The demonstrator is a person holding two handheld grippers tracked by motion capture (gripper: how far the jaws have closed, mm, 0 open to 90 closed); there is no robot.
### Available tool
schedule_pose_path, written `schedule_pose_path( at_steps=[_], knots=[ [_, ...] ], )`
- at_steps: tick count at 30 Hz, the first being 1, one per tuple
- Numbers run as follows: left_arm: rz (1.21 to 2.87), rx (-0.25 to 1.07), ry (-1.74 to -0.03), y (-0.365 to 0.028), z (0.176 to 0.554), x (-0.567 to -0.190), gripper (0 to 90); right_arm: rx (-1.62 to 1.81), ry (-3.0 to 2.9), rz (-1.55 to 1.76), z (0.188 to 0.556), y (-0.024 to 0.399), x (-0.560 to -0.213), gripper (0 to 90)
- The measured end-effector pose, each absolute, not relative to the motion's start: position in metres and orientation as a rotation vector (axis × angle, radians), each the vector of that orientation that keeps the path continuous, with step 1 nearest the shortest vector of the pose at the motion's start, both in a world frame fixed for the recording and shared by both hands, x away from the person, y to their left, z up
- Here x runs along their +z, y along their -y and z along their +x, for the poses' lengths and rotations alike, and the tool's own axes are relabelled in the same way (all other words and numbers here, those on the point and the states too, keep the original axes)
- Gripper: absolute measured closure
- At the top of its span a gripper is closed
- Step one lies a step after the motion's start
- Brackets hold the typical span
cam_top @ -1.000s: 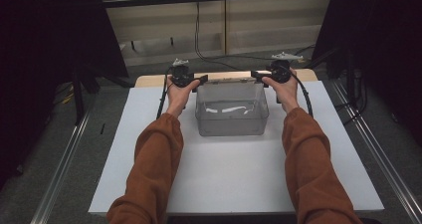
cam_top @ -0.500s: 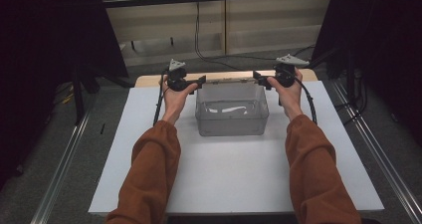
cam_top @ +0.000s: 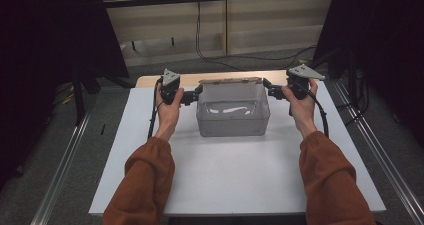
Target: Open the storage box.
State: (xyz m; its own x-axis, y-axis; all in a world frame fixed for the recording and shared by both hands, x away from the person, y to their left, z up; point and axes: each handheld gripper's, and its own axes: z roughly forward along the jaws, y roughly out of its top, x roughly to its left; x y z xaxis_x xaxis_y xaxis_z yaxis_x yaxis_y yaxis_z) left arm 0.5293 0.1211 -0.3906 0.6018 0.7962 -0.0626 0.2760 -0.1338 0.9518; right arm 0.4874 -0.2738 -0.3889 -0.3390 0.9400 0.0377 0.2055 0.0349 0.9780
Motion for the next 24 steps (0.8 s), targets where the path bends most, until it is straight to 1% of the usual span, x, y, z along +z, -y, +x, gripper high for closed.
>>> schedule_pose_path(
  at_steps=[3,6,9,12,20,22,23,24],
  knots=[
    [1.665,0.576,-0.888,-0.125,0.519,-0.39,1.6,1.343,-1.619,1.173,0.477,0.275,-0.39,0.3],
    [1.645,0.553,-0.879,-0.128,0.504,-0.392,1.6,1.336,-1.615,1.167,0.467,0.277,-0.394,0.3],
    [1.633,0.522,-0.855,-0.13,0.496,-0.394,1.5,1.332,-1.611,1.165,0.459,0.278,-0.396,0.0],
    [1.629,0.553,-0.855,-0.133,0.485,-0.395,1.2,1.326,-1.607,1.164,0.445,0.28,-0.399,0.0],
    [1.639,0.536,-0.815,-0.143,0.457,-0.396,1.6,1.303,-1.605,1.142,0.424,0.28,-0.402,0.4],
    [1.644,0.571,-0.807,-0.151,0.445,-0.398,2.0,1.304,-1.604,1.133,0.413,0.279,-0.403,0.5],
    [1.644,0.571,-0.807,-0.151,0.445,-0.398,2.0,1.304,-1.604,1.133,0.413,0.279,-0.403,0.5],
    [1.641,0.572,-0.807,-0.154,0.443,-0.399,2.0,1.293,-1.596,1.125,0.405,0.279,-0.404,0.4]
  ],
)
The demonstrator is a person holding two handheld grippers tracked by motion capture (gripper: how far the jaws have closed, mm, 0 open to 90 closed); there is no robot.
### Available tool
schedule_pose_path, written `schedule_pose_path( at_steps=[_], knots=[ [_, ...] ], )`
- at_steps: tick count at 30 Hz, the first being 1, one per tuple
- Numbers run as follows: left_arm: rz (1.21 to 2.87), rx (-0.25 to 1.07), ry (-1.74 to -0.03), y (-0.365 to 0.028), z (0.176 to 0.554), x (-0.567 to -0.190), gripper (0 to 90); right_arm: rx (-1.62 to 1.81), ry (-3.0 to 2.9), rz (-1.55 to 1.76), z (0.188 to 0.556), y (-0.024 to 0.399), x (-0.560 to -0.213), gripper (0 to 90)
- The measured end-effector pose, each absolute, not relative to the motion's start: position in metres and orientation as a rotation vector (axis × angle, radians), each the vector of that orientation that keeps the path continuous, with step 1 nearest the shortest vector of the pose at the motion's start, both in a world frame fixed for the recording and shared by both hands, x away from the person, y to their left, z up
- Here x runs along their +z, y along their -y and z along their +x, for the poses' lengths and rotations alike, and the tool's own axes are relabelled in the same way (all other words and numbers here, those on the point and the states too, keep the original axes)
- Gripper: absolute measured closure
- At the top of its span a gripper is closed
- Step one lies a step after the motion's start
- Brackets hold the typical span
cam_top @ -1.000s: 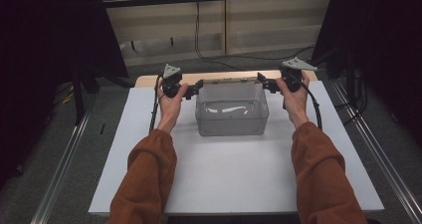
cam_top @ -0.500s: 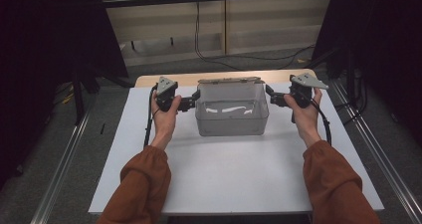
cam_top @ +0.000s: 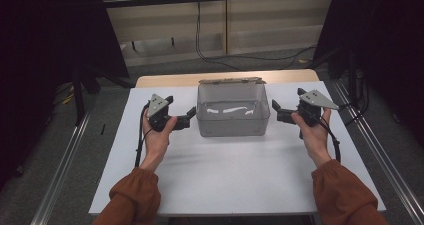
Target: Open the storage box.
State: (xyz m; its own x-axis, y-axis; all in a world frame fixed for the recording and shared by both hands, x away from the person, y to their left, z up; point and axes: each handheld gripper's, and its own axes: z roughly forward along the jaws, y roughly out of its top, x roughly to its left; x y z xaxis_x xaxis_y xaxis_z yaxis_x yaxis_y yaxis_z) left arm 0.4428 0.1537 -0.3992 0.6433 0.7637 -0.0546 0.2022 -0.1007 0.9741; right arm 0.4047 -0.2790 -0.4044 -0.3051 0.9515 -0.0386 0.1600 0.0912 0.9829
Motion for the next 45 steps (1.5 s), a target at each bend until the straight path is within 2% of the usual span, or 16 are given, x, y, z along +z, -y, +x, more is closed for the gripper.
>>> schedule_pose_path(
  at_steps=[9,21,36,45],
  knots=[
    [1.578,0.617,-0.832,-0.173,0.413,-0.41,2.0,1.318,-1.556,1.156,0.37,0.284,-0.41,0.7],
    [1.593,0.61,-0.855,-0.188,0.375,-0.418,2.3,1.303,-1.528,1.163,0.325,0.294,-0.423,0.9],
    [1.575,0.68,-0.911,-0.209,0.329,-0.431,3.4,1.253,-1.509,1.173,0.266,0.308,-0.433,0.7],
    [1.549,0.681,-0.944,-0.22,0.316,-0.434,3.3,1.248,-1.509,1.152,0.252,0.306,-0.437,0.8]
  ],
)
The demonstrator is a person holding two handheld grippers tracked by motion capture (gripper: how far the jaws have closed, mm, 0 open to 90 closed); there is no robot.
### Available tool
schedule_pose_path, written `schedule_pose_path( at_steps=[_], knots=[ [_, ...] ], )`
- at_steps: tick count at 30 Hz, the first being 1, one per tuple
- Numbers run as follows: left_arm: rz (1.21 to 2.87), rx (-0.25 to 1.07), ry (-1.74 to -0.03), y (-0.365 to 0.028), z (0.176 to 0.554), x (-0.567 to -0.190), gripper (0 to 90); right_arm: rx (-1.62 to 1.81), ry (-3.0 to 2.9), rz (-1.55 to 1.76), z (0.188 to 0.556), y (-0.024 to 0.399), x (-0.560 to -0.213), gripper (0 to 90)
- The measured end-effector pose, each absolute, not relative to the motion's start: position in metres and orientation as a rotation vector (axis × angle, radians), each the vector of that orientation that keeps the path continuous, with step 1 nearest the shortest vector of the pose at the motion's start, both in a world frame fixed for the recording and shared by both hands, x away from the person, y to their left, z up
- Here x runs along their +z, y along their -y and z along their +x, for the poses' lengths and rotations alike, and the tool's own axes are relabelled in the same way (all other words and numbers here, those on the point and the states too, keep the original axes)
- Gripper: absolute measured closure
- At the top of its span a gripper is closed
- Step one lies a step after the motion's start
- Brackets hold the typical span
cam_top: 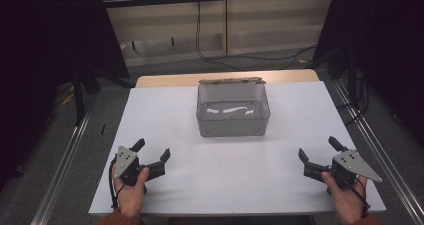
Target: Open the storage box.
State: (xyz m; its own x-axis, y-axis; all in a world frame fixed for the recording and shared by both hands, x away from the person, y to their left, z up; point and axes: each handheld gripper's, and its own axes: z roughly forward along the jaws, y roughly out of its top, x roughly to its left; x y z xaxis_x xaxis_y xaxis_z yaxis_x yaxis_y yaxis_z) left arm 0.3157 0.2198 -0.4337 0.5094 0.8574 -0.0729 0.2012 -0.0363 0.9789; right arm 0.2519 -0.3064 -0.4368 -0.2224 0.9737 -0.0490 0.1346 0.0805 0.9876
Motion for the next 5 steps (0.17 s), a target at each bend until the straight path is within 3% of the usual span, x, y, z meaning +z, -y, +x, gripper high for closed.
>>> schedule_pose_path(
  at_steps=[5],
  knots=[
    [1.544,0.655,-0.957,-0.2195,0.3157,-0.4337,3.3,1.272,-1.495,1.155,0.2547,0.3067,-0.4365,0.8]
  ],
)
